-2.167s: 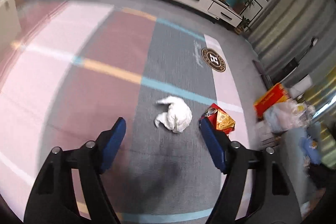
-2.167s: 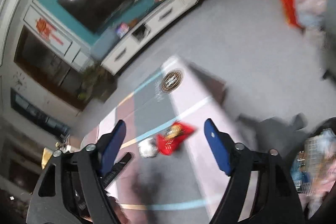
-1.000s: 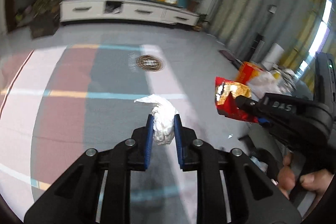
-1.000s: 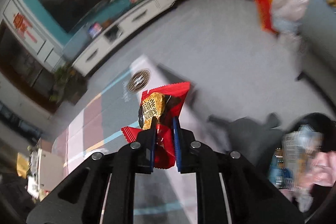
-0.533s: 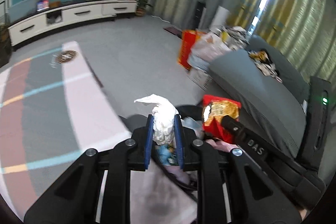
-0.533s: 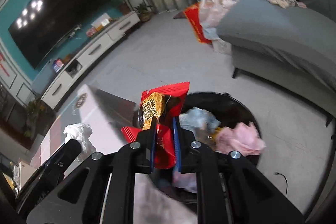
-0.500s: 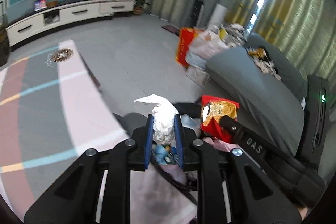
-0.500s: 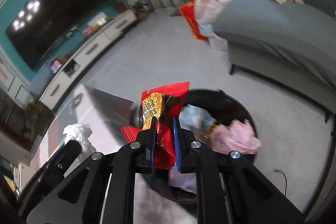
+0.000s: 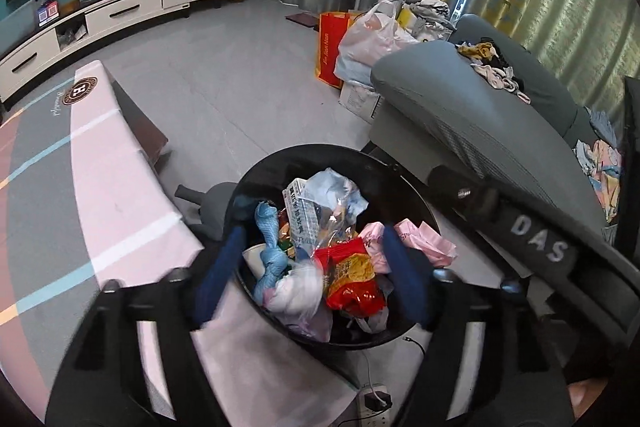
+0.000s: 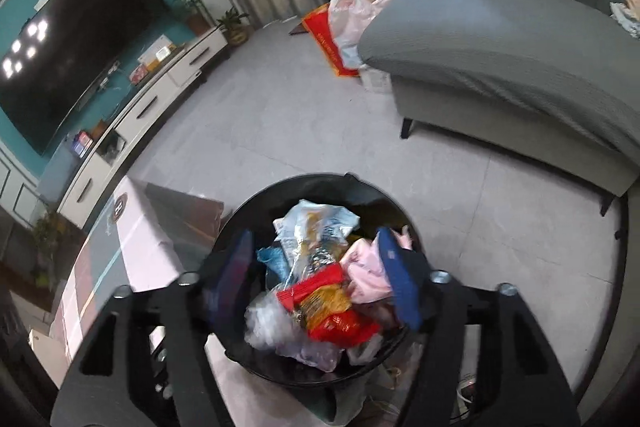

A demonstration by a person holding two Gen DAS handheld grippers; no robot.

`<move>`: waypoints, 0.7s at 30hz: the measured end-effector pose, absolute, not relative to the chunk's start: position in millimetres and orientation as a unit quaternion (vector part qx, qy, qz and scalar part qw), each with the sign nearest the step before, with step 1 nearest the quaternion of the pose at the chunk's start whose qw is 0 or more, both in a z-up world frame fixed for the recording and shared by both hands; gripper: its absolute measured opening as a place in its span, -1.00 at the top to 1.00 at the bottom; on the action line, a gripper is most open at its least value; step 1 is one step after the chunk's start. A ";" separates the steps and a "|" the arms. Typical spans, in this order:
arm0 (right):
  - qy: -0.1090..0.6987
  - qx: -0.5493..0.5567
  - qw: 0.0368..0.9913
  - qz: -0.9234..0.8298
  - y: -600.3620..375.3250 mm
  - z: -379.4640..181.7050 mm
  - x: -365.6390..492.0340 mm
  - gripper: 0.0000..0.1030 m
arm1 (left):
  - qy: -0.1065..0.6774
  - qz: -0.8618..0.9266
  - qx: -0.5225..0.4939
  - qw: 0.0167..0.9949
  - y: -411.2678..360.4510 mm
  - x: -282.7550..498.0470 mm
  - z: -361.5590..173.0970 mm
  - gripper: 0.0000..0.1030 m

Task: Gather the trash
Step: 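Open both tools to drop the tissue and wrapper into the black bin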

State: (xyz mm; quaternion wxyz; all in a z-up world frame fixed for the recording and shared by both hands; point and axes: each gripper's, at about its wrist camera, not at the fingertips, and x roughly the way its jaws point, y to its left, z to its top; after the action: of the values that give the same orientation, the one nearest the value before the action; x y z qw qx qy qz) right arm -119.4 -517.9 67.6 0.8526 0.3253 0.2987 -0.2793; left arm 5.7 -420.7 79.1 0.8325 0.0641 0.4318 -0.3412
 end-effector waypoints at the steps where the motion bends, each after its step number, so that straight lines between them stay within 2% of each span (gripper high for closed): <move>1: 0.294 0.324 0.854 -0.282 -519.1 70.4 -121.6 -0.44 | 0.431 -0.341 0.064 0.833 -418.4 5.2 82.3 -0.60; 2: 0.289 0.324 0.854 -0.285 -519.0 73.6 -125.5 -0.53 | 0.428 -0.343 0.064 0.834 -415.7 3.9 86.6 -0.63; 4: 0.278 0.323 0.857 -0.290 -519.3 79.3 -133.1 -0.66 | 0.422 -0.345 0.064 0.836 -412.1 0.6 94.0 -0.82; 7: 0.265 0.321 0.857 -0.303 -521.1 84.8 -145.5 -0.81 | 0.406 -0.342 0.062 0.845 -404.2 -6.3 106.8 -0.94; 9: 0.258 0.322 0.856 -0.312 -522.1 89.0 -154.6 -0.93 | 0.401 -0.339 0.061 0.849 -399.3 -8.8 113.6 -0.94; 21: 0.246 0.315 0.858 -0.324 -521.8 97.1 -165.4 -0.94 | 0.381 -0.315 0.069 0.866 -381.1 -13.7 133.9 -0.94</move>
State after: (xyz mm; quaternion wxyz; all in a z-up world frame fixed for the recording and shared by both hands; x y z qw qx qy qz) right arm -165.4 -521.8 97.1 0.8576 0.3154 0.2458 -0.3235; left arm -13.7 -381.1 133.9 0.8664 0.0694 0.3811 -0.3152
